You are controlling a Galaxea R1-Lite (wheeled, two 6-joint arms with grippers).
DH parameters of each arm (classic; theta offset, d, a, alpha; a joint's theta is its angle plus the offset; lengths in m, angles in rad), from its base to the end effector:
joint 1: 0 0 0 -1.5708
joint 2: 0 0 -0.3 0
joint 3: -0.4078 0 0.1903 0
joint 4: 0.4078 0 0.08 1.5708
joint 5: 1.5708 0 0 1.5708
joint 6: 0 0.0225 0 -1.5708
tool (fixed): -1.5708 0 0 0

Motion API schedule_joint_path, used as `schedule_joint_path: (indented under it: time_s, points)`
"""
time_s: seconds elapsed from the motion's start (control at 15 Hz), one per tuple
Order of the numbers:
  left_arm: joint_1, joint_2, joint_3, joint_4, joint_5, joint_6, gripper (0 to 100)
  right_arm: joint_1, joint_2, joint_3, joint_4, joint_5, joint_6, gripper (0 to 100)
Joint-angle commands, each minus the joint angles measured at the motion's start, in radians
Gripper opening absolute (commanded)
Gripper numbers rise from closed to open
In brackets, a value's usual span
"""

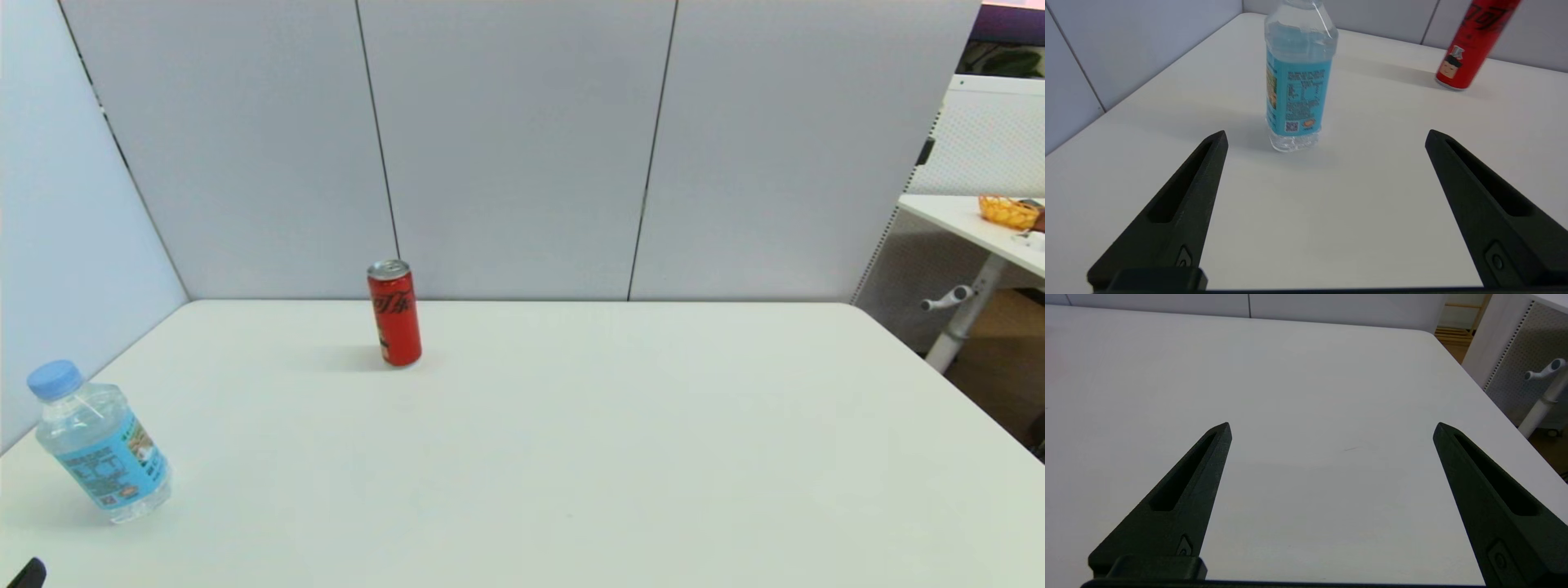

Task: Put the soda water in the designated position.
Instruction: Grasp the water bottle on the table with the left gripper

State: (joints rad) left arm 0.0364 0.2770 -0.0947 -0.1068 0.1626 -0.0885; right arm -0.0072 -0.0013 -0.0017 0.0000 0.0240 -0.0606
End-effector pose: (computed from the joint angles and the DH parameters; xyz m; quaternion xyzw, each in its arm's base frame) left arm -0.0013 0.0036 0.1169 -0.0416 0.0332 0.1008 0.9935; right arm -0.0230 0.0007 0.0759 -0.0303 -0.0018 0.0084 0.9995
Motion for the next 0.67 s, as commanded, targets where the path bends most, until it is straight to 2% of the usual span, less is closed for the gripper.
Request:
schedule_joint_path:
  time_s: [0.07, 0.27, 0.67]
  points:
    - [0.059, 0.473, -0.019, -0.341, 0.017, -0.011, 100, 0.000, 0.000, 0.000, 0.000, 0.001, -0.001, 100]
    - [0.082, 0.688, -0.013, -0.495, 0.015, -0.013, 100, 0.000, 0.000, 0.000, 0.000, 0.001, -0.001, 100]
    - [0.083, 0.883, 0.018, -0.651, 0.015, -0.017, 100, 0.000, 0.000, 0.000, 0.000, 0.001, -0.001, 100]
